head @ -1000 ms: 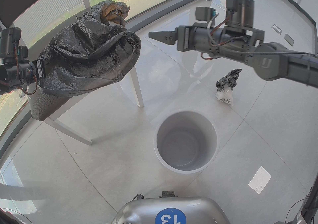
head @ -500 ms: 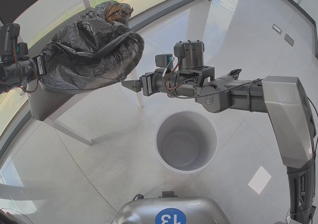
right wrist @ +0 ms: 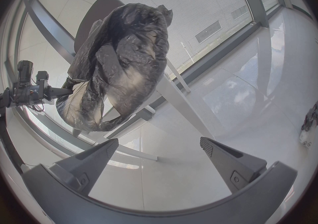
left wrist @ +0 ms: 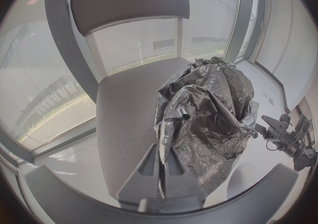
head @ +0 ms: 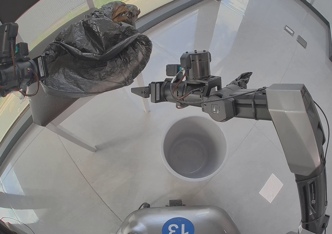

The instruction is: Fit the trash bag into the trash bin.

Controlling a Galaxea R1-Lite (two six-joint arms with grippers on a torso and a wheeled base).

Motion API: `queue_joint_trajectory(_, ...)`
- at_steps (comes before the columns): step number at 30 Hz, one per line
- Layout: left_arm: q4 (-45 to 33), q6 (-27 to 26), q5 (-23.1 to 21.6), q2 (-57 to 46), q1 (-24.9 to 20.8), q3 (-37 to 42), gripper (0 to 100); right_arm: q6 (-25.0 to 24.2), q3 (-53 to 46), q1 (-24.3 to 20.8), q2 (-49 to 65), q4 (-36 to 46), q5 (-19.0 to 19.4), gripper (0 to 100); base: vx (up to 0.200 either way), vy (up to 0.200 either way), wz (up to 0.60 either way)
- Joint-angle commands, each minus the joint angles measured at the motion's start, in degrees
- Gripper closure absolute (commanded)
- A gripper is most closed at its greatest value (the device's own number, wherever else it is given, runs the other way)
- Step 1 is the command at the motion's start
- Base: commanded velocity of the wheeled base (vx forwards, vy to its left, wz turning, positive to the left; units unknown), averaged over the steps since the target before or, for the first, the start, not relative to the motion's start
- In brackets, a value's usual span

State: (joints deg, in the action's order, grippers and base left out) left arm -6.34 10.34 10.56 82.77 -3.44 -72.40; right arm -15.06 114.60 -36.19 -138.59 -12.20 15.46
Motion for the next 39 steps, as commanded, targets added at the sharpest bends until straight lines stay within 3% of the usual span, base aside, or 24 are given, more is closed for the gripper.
queue_joint_trajectory(1, 0.0, 0.0, 0.1, 0.0, 0.0, 0.1, 100, -0.2, 0.0, 0.8, 0.5, 0.0, 0.0, 0, 0.000, 0.000, 0.00)
queue_joint_trajectory(13, 0.0, 0.0, 0.1, -0.2, 0.0, 1.4, 100, -3.8, 0.0, 2.3, 4.6, -1.7, 0.2, 0, 0.000, 0.000, 0.00)
queue_joint_trajectory(20, 0.1, 0.0, 0.0, -0.8, 0.0, 2.3, 100, -12.7, 0.0, 2.1, 3.8, -12.1, -0.3, 0, 0.000, 0.000, 0.00)
queue_joint_trajectory(31, 0.3, 0.0, 0.0, -0.9, -0.6, 2.2, 100, -15.5, 0.0, 2.2, 3.0, -13.7, -0.3, 0, 0.000, 0.000, 0.00)
queue_joint_trajectory(39, 0.1, 0.0, 0.0, -2.0, -1.2, 2.4, 100, -20.5, 0.0, 2.0, 0.3, -20.4, -0.3, 0, 0.000, 0.000, 0.00)
